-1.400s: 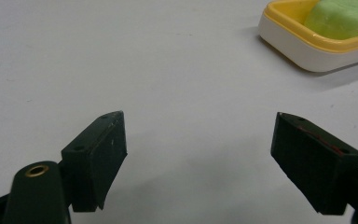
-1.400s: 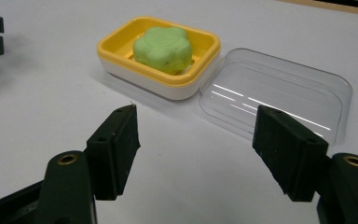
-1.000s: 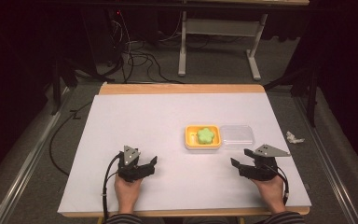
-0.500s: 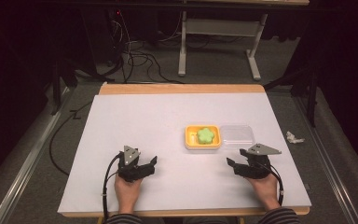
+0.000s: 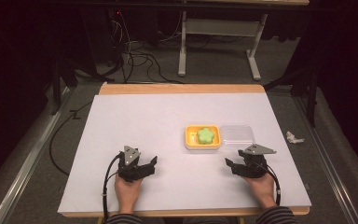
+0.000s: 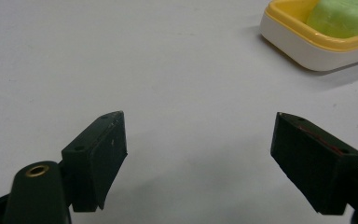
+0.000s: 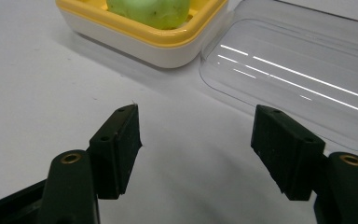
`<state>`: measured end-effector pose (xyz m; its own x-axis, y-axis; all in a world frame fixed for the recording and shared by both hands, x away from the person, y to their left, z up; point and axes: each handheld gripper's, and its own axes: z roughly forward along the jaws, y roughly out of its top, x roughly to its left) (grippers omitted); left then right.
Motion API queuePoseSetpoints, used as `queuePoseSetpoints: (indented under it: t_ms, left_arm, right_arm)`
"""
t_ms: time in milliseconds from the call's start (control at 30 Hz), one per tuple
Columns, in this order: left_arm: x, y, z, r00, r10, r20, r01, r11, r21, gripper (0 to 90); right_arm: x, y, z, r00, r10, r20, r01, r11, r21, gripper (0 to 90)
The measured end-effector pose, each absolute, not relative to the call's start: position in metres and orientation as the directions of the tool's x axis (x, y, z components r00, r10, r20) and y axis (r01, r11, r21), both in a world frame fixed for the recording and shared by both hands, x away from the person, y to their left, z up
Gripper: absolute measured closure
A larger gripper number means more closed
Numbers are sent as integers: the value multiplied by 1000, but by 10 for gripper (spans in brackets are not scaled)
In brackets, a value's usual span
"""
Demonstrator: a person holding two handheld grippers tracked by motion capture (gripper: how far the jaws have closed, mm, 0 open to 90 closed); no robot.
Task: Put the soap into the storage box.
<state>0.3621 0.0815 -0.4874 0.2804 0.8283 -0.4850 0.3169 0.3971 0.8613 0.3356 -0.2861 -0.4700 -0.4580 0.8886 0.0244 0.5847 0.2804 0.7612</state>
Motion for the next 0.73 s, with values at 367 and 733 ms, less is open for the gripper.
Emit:
queuePoseSetpoints:
  t_ms: [367,733]
  left_arm:
    - [362,81,-487,277,832,-481,311,396,864,186]
    - [362,81,-487,279,832,-480,309,395,865,187]
  right_arm:
    - [336,-286,-479,-451,893,21,593,282,754,336]
    - [337,-285,-480,-454,891,17,594,289,751,333]
